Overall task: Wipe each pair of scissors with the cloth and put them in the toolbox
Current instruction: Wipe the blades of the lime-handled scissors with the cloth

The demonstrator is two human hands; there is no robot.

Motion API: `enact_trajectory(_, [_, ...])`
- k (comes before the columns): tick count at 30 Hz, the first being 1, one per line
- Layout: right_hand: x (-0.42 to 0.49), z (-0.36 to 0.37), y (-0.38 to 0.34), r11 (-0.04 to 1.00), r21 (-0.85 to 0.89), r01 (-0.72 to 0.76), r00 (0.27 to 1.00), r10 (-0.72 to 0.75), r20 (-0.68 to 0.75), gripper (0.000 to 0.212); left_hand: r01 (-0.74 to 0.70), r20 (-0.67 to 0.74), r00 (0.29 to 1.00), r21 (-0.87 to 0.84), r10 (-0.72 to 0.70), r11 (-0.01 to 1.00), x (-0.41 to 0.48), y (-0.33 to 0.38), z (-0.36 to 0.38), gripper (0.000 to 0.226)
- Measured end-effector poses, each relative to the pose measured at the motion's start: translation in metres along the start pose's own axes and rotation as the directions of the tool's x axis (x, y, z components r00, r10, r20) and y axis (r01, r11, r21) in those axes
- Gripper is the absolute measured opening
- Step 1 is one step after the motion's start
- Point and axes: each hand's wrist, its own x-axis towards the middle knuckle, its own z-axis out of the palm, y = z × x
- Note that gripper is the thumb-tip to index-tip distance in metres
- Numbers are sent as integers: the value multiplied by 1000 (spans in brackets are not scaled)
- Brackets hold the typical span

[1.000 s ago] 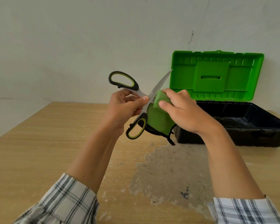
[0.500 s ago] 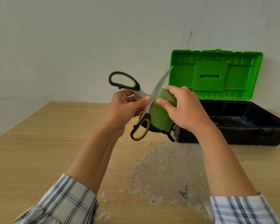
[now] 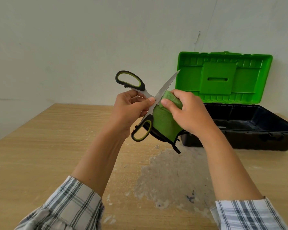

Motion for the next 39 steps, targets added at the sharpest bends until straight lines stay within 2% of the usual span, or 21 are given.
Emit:
enact_trajectory(5, [-2,-19,15,999,7,-40,995,40,90,27,23,-41,999,0,-23,1000,4,2,-10,14])
enact_trajectory(12, [-6,-32,30,992,19,-124,973,118,199,22,58,-22,998,98,-56,994,4,5,-19,10])
enact_trajectory(15, [-8,-37,39,983,65,-169,980,161,116,22,69,7,997,141,-71,988,5,8,-30,13])
enact_trajectory(19, [-8,-38,42,949,234,-212,975,223,-23,18,35,88,994,251,-58,967,4,9,-36,8])
enact_trajectory(23, [-7,-37,36,928,310,-208,971,234,-48,25,0,154,986,393,-66,920,3,11,-36,11])
enact_trajectory(27, [-6,-34,26,945,292,-145,989,135,54,18,-59,250,965,520,-86,852,-1,14,-34,9])
enact_trajectory(32, [-7,-26,14,978,197,-72,957,12,289,32,-120,292,955,555,-58,823,-2,13,-34,6])
enact_trajectory(35, [-7,-23,12,992,120,-43,941,0,338,36,-139,289,957,564,-37,814,-2,14,-35,6])
enact_trajectory(39, [-8,-21,11,1000,25,12,929,-20,369,30,-167,284,959,582,-6,796,-2,13,-33,16])
